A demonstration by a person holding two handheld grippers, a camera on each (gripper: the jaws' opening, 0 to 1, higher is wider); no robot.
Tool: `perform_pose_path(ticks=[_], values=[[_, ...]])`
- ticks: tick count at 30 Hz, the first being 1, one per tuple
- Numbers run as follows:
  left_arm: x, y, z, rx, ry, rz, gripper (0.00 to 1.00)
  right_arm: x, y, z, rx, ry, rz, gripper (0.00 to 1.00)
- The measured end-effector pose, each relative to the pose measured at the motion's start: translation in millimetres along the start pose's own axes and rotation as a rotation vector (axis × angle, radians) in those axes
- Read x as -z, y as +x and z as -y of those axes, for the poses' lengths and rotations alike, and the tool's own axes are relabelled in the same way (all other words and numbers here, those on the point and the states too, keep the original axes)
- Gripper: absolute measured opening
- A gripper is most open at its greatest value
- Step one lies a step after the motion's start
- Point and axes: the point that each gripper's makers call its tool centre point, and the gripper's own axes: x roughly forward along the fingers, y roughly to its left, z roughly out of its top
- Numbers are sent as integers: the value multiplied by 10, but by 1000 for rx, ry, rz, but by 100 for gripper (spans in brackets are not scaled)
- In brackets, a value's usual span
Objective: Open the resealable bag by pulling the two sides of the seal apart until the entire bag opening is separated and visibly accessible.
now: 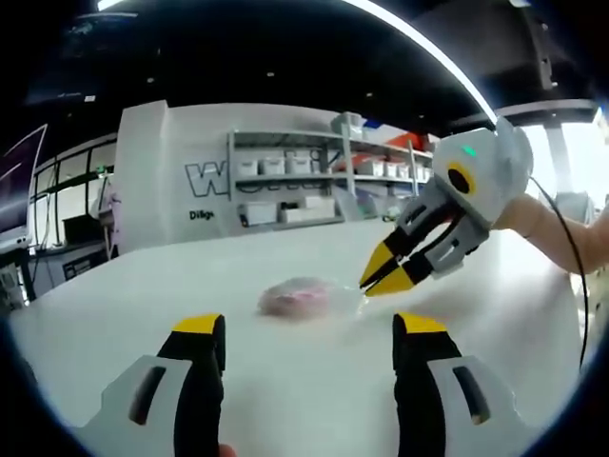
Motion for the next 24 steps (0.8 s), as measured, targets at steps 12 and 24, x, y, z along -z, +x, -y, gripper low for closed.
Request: perform_pose_path(ticks=[12, 24], values=[[1, -4, 3, -1, 0, -1, 71, 49, 52, -96, -35, -63, -48, 0], [-16, -5, 13, 3, -7, 8, 71, 31, 40, -81, -25, -50, -47, 0]])
